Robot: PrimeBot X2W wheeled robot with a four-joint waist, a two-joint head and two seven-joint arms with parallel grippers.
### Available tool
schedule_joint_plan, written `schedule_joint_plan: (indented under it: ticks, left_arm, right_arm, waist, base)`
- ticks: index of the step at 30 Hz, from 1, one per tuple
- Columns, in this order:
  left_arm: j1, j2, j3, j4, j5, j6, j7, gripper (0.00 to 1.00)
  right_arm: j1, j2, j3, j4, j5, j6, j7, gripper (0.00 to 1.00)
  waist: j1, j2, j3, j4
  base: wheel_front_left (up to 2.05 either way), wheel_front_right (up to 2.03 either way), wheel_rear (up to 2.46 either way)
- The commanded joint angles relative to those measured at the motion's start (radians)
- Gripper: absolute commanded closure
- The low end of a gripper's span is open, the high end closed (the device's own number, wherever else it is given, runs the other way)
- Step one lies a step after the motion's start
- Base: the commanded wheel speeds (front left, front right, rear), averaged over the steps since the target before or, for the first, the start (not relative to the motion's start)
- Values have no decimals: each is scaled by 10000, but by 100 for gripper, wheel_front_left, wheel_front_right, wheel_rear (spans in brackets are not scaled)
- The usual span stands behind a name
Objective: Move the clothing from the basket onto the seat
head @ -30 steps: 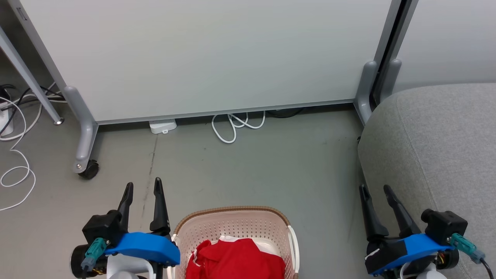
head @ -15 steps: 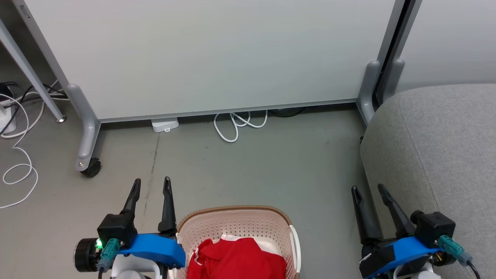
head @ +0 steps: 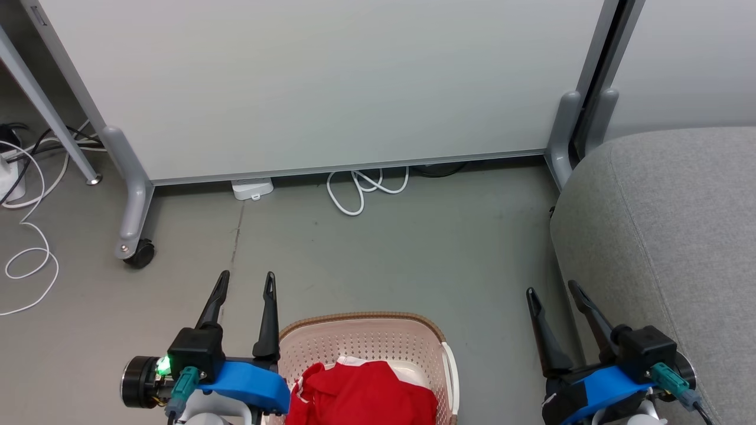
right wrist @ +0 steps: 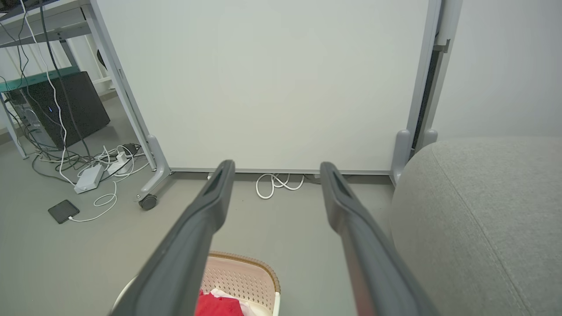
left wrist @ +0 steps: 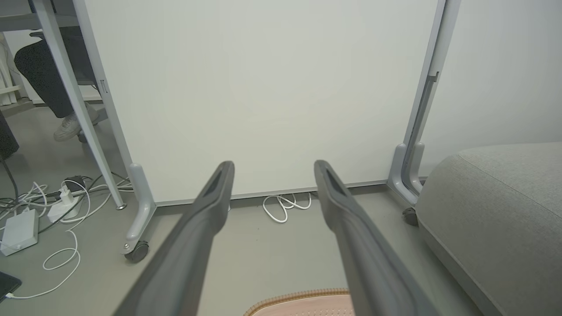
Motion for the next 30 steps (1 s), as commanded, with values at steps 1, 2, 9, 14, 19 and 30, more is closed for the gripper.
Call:
schedule_joint_plan:
  ticks: [1,2,9,14,19,30]
  left_arm:
    - [-149,3,-28,26,243,-27,-100,0]
    - [-149,-5,-39,53,308,-56,-110,0]
    - [-157,-57,-117,297,757,-186,-228,0]
    - [-194,-84,-92,480,794,-324,-267,0]
    - [-232,-109,-54,604,722,-425,-267,0]
    - [-207,-134,9,704,727,-500,-267,0]
  right_arm:
    - [-120,-55,28,22,-260,12,-84,0]
    - [-122,-56,33,32,-326,13,-110,0]
    - [-137,-57,50,118,-792,14,-227,0]
    - [-133,-57,43,222,-864,14,-258,0]
    - [-135,-57,43,295,-742,14,-257,0]
    - [-159,-56,66,382,-635,14,-257,0]
  waist:
    - [0,-1,2,9]
    - [0,-1,2,14]
    - [0,-1,6,49]
    - [0,-1,-11,78]
    - [0,-1,-25,86]
    - [0,-1,-23,43]
  base:
    - [0,0,0]
    - [0,0,0]
    - [0,0,0]
    - [0,0,0]
    - [0,0,0]
    - [0,0,0]
